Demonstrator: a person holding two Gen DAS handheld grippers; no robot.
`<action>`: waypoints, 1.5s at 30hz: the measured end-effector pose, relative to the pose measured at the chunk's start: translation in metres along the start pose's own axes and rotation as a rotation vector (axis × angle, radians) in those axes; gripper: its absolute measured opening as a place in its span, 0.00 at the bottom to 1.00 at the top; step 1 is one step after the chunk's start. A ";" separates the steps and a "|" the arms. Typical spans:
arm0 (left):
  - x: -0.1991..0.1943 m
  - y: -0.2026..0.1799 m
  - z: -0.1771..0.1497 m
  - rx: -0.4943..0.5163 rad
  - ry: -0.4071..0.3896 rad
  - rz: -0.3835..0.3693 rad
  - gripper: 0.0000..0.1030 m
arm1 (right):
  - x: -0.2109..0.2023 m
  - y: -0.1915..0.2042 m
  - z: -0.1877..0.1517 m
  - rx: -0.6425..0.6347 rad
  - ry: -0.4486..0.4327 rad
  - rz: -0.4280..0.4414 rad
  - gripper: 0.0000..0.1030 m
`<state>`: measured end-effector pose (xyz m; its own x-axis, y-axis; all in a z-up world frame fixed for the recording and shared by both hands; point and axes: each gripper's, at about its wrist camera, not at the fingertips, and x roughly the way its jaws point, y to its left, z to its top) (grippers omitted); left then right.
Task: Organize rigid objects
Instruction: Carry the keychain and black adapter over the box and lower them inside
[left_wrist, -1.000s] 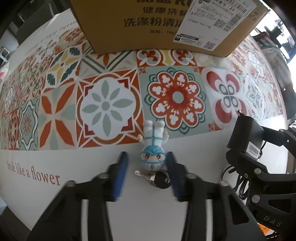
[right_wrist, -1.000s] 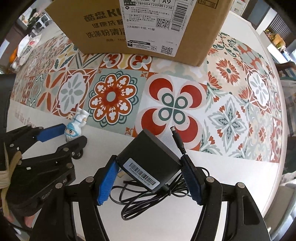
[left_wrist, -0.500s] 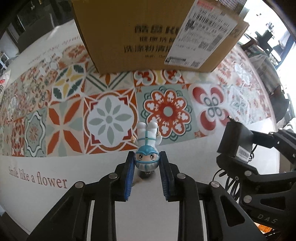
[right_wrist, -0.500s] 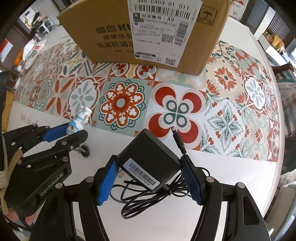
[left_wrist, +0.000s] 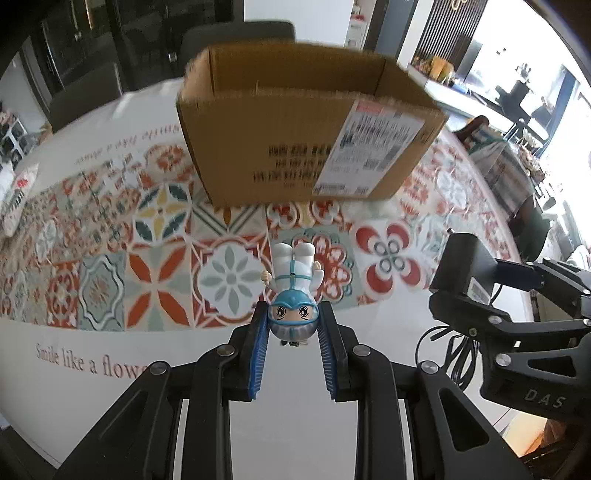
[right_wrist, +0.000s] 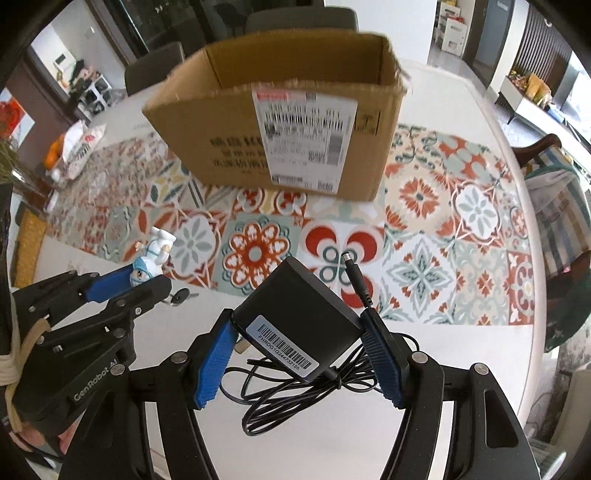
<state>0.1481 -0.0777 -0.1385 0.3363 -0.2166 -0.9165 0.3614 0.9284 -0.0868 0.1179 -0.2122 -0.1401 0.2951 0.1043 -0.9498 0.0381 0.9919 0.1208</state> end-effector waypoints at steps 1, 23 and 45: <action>-0.005 -0.001 0.002 0.002 -0.015 0.000 0.26 | -0.004 0.001 0.002 0.000 -0.012 0.001 0.66; -0.094 -0.004 0.064 0.065 -0.302 0.015 0.26 | -0.086 0.013 0.046 0.008 -0.269 0.045 0.65; -0.107 0.004 0.136 0.063 -0.385 0.042 0.26 | -0.120 0.011 0.116 0.004 -0.420 0.019 0.66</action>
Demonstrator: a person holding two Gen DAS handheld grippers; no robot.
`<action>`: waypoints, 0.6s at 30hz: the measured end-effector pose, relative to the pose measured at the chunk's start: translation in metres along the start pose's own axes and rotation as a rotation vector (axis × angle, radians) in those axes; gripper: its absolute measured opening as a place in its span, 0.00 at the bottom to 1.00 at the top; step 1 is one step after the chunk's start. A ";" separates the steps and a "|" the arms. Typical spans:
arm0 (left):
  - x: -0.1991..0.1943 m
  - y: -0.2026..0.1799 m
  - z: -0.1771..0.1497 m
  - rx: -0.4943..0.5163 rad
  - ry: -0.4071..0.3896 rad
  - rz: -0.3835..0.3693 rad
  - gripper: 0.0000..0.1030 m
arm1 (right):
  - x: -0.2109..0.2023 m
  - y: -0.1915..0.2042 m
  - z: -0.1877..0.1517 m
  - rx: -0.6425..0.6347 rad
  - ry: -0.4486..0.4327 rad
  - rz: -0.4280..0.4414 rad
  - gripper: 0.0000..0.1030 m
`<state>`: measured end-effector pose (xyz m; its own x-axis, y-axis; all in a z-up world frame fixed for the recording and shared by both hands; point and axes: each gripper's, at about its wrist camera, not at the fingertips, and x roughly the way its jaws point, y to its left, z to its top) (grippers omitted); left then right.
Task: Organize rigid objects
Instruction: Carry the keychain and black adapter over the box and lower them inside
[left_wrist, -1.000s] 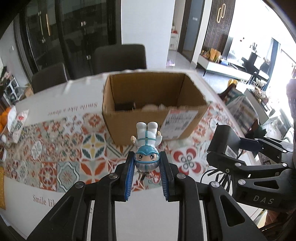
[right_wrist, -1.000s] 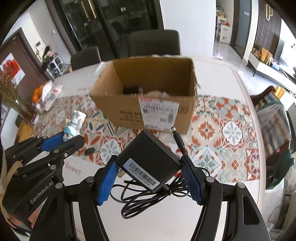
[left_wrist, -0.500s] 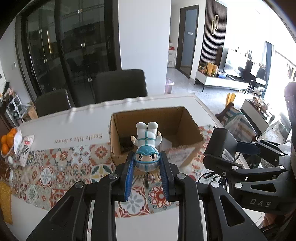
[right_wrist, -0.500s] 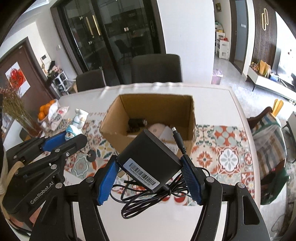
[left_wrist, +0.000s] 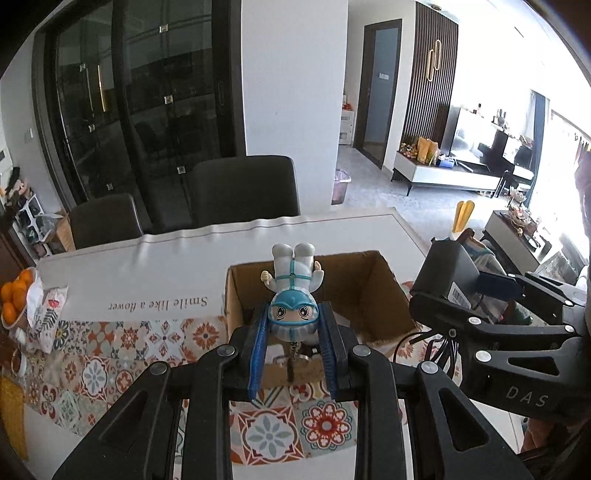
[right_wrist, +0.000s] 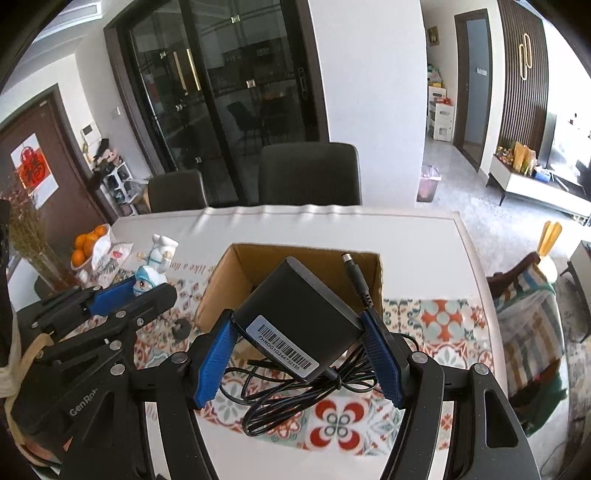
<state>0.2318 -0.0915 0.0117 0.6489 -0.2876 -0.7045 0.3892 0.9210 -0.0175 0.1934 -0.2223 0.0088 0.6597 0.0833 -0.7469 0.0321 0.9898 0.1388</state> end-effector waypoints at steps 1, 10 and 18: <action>0.002 -0.001 0.002 0.002 0.000 0.003 0.26 | 0.001 0.000 0.003 -0.002 -0.002 -0.002 0.66; 0.032 0.002 0.016 0.017 0.026 0.024 0.26 | 0.028 -0.001 0.021 -0.015 0.025 -0.012 0.66; 0.068 0.007 0.021 0.013 0.083 0.036 0.26 | 0.063 -0.008 0.030 -0.033 0.075 -0.025 0.66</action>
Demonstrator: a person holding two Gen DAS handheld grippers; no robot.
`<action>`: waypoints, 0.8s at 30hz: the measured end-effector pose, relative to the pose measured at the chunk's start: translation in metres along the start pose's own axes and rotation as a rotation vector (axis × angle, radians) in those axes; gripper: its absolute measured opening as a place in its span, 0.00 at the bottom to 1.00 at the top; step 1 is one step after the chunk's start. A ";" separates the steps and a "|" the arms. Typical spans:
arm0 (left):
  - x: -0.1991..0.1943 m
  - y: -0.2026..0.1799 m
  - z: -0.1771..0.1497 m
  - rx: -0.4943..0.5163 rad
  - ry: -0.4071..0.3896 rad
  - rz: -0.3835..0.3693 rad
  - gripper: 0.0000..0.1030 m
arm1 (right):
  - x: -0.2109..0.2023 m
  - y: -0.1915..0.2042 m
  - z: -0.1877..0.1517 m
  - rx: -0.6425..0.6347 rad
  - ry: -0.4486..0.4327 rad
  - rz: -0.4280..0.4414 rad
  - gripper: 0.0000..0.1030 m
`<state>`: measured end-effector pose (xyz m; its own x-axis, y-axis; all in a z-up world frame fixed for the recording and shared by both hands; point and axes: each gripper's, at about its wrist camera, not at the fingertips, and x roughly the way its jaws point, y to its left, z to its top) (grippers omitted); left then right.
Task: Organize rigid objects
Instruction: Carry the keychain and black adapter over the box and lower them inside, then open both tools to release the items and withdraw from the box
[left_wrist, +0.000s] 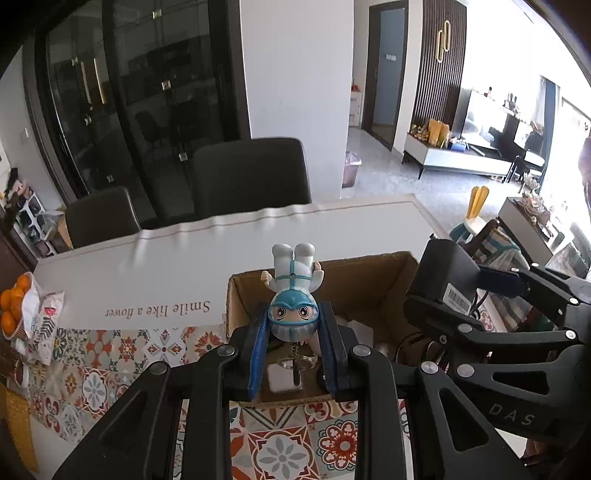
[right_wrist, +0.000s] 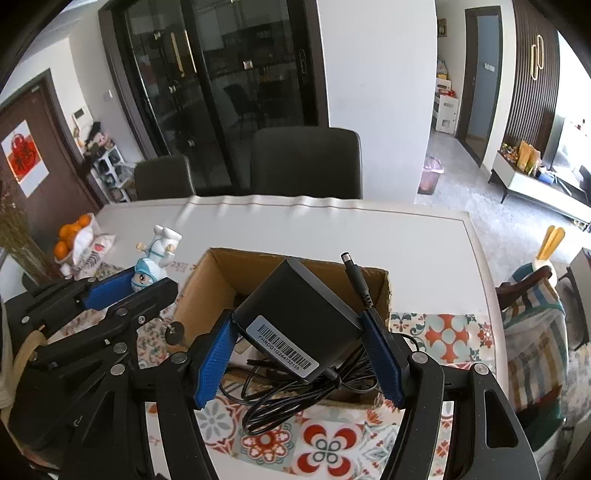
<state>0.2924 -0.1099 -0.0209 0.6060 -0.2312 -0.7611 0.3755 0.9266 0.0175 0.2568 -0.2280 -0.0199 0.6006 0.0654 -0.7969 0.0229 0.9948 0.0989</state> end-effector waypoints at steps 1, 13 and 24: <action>0.006 0.000 0.000 0.001 0.011 0.002 0.26 | 0.005 -0.001 0.001 -0.002 0.006 -0.004 0.66; 0.050 0.006 -0.003 0.002 0.112 0.007 0.26 | 0.050 -0.007 0.005 0.003 0.089 -0.012 0.66; 0.048 0.026 -0.007 -0.029 0.110 0.086 0.55 | 0.070 -0.008 0.009 0.011 0.121 0.004 0.66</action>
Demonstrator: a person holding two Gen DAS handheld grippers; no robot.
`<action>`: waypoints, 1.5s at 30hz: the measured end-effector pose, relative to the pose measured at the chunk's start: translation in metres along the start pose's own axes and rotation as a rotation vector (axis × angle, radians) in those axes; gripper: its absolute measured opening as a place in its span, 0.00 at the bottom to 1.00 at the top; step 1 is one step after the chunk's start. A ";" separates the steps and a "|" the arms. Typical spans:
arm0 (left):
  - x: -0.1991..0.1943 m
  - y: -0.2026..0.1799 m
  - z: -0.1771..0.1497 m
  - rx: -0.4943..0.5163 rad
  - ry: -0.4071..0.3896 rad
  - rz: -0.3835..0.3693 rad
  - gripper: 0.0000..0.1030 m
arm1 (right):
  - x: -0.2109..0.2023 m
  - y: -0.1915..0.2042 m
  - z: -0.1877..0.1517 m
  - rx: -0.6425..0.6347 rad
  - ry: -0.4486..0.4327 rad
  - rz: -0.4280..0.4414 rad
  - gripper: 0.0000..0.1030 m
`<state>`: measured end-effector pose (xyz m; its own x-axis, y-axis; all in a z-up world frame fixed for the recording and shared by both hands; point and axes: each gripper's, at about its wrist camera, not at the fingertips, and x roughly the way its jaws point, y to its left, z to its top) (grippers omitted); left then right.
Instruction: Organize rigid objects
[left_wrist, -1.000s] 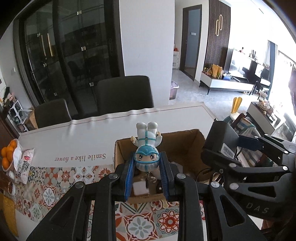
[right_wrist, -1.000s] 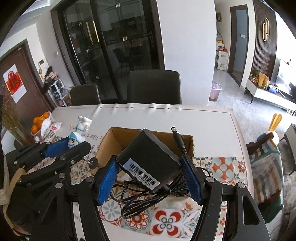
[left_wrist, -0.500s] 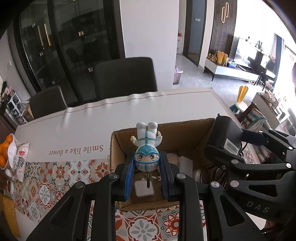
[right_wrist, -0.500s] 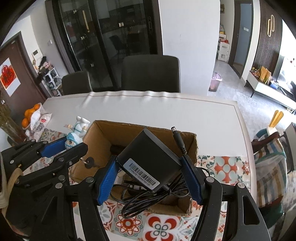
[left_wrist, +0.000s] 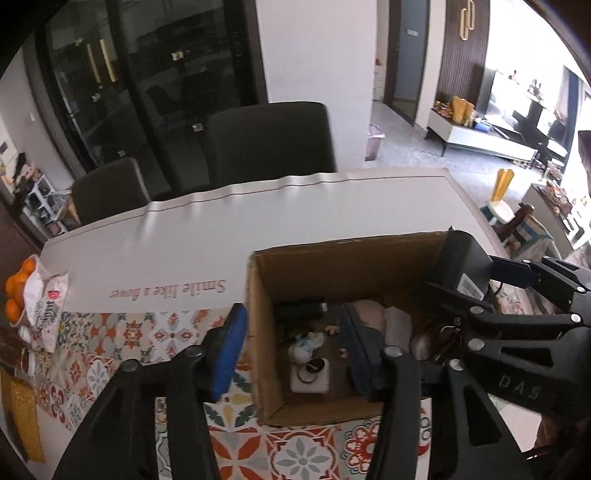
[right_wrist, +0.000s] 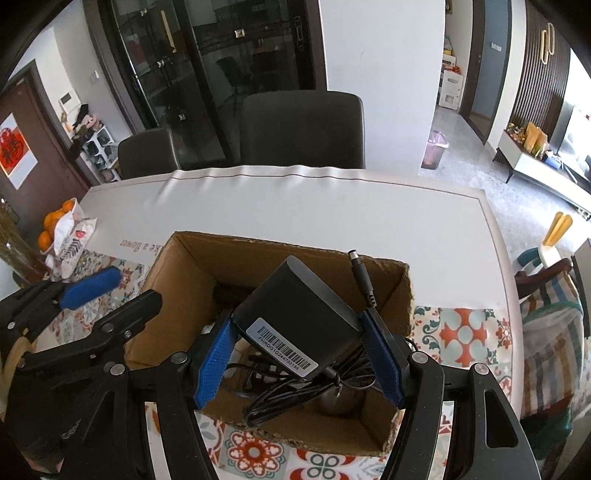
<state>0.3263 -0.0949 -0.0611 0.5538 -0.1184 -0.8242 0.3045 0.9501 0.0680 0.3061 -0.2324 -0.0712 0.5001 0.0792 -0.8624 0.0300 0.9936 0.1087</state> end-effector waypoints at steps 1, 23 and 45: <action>-0.001 0.003 -0.001 -0.006 -0.001 0.011 0.57 | 0.002 0.000 0.001 0.005 0.005 0.007 0.66; -0.082 0.011 -0.062 -0.053 -0.096 0.052 0.91 | -0.081 0.004 -0.061 0.024 -0.057 -0.126 0.81; -0.191 -0.007 -0.126 -0.062 -0.228 0.072 1.00 | -0.195 0.015 -0.152 0.032 -0.189 -0.119 0.95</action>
<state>0.1204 -0.0423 0.0253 0.7349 -0.1047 -0.6700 0.2133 0.9735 0.0819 0.0778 -0.2206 0.0239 0.6444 -0.0579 -0.7625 0.1243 0.9918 0.0298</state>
